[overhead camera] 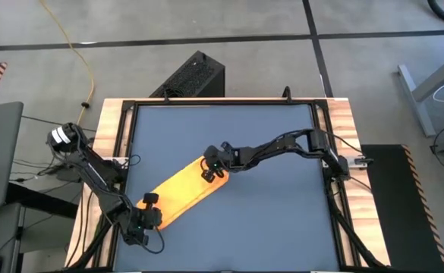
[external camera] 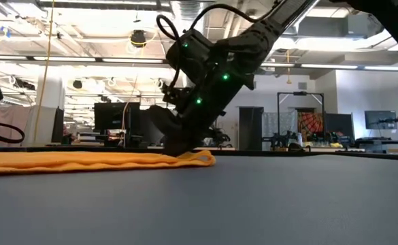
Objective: Roll towel
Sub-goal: Roll the yellow microfiber cloth on the table
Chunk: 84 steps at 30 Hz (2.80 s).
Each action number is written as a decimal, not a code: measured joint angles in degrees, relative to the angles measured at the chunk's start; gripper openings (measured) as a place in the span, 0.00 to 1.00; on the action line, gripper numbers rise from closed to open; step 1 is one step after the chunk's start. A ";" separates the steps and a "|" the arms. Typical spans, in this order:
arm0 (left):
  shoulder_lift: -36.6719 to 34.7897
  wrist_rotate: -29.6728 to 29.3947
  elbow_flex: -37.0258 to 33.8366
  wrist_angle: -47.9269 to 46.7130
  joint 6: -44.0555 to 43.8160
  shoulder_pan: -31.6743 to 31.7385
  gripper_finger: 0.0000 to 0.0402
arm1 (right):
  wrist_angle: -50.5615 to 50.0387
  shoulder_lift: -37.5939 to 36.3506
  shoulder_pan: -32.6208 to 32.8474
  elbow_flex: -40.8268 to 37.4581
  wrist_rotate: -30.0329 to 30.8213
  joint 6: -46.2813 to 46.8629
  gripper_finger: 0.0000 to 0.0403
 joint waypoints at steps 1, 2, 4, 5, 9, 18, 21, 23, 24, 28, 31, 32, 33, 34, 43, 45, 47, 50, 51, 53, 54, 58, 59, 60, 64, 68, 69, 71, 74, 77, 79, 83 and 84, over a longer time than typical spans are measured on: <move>-0.67 -0.86 0.01 -0.05 0.44 -0.02 0.00 | -0.11 -0.23 -0.03 -0.02 0.21 0.00 0.15; -1.23 -1.88 0.07 -0.35 0.58 0.00 0.00 | -0.08 -0.48 -0.14 -0.07 0.27 -0.01 0.15; -2.37 -2.97 0.11 -2.12 0.39 0.04 0.00 | -0.74 -1.70 -0.34 -0.19 0.12 0.00 0.15; -3.02 -2.95 0.11 -3.34 -0.03 0.05 0.00 | -1.32 -2.53 -0.35 -0.23 -0.13 -0.02 0.15; -5.62 0.12 0.11 -7.80 -2.66 -0.46 0.00 | -6.46 -7.83 -0.15 -0.15 -3.57 -0.28 0.15; -8.64 -3.34 0.11 -7.71 -4.19 -3.38 0.00 | -15.17 -14.41 5.20 -0.07 -4.37 -5.04 0.15; -8.59 -3.80 0.11 -5.73 -3.00 -3.73 0.00 | -15.89 -14.15 7.80 -0.14 -4.35 -10.48 0.15; -8.54 -4.85 0.11 -5.32 -2.97 -3.71 0.00 | -15.72 -14.09 9.26 -0.14 -4.37 -13.60 0.15; -8.49 -5.70 0.11 -4.91 -3.17 -3.64 0.00 | -15.73 -14.10 9.83 -0.14 -4.37 -15.13 0.15; -8.51 -6.34 -0.26 -0.34 -0.94 -3.56 0.01 | -15.76 -14.09 11.19 -0.12 -4.28 -18.25 0.15; -8.53 -4.25 -0.23 0.50 2.59 -3.69 0.05 | -15.63 -14.09 11.71 -0.12 -4.28 -18.43 0.15; -8.53 -3.84 -0.12 0.16 3.42 -3.71 0.07 | -15.81 -14.09 11.86 -0.12 -4.28 -18.43 0.15; -8.53 -3.42 -0.11 0.09 4.13 -3.69 0.10 | -16.30 -14.09 11.98 -0.12 -4.28 -18.46 0.15; -8.53 -2.97 -0.09 -0.05 4.94 -3.69 0.12 | -17.00 -14.09 12.20 -0.12 -4.26 -18.55 0.15; -8.53 -2.67 -1.14 -3.94 4.68 -2.89 0.32 | -20.56 -14.07 12.54 -0.12 -4.11 -22.60 0.28; -8.53 -2.13 -1.80 -3.90 4.30 -2.65 0.33 | -20.48 -13.33 12.46 -0.01 -3.80 -22.85 0.33; -8.53 -2.10 -2.29 -3.73 4.30 -2.55 0.33 | -21.38 -12.96 12.48 -0.14 -3.69 -23.96 0.38; -8.52 -1.95 -2.38 -3.69 4.78 -2.55 0.31 | -20.12 -11.49 12.52 0.02 -2.77 -25.70 0.44; -8.53 -1.95 -2.38 -3.69 4.82 -2.55 0.30 | -20.58 -11.33 12.76 -0.04 -2.15 -25.92 0.45; -8.53 -1.83 -2.38 -3.79 4.88 -2.55 0.28 | -20.41 -10.91 12.97 -0.16 -1.41 -26.01 0.47; -8.53 -1.71 -2.38 -3.82 4.88 -2.55 0.26 | -19.96 -10.76 13.12 -0.01 -1.23 -26.08 0.47; -8.53 -1.64 -2.38 -3.49 4.93 -2.55 0.21 | -20.43 -10.47 13.31 -0.06 -0.96 -29.07 0.47; -8.53 -1.63 -2.38 -3.17 5.16 -2.55 0.20 | -20.75 -10.40 13.32 -0.05 -0.22 -30.26 0.47; -8.53 -1.60 -2.38 -2.76 5.38 -2.55 0.18 | -21.23 -10.33 13.31 -0.06 0.90 -31.44 0.47; -8.53 -1.82 -2.40 -2.55 5.10 -2.55 0.09 | -20.92 -10.28 12.98 -0.07 4.57 -35.69 0.46; -8.53 -3.04 -2.40 -2.46 4.27 -2.55 0.01 | -23.92 -10.28 12.09 -0.07 4.81 -37.39 0.46; -8.53 -3.29 -2.40 -2.44 4.02 -2.55 0.01 | -24.71 -9.96 11.81 -0.07 4.79 -37.39 0.46; -8.53 -3.30 -2.40 -2.45 3.99 -2.55 0.00 | -25.60 -9.15 11.19 -0.03 4.81 -37.42 0.46; -8.53 -3.49 -2.40 -2.42 3.94 -2.55 0.00 | -25.70 -7.84 10.49 -0.14 4.90 -37.55 0.46; -8.53 -3.50 -2.40 -2.42 3.86 -2.55 0.00 | -25.33 -7.25 10.14 -0.03 5.10 -37.85 0.46; -8.53 -3.47 -2.40 -2.43 3.87 -2.55 0.00 | -24.61 -6.57 10.17 -0.07 5.40 -37.99 0.46; -8.53 -3.42 -2.40 -2.63 3.87 -2.55 0.00 | -25.61 -6.55 10.25 -0.07 6.39 -38.76 0.44; -8.53 -3.42 -2.40 -2.64 3.86 -2.55 0.00 | -25.36 -6.55 10.25 -0.07 6.64 -39.15 0.42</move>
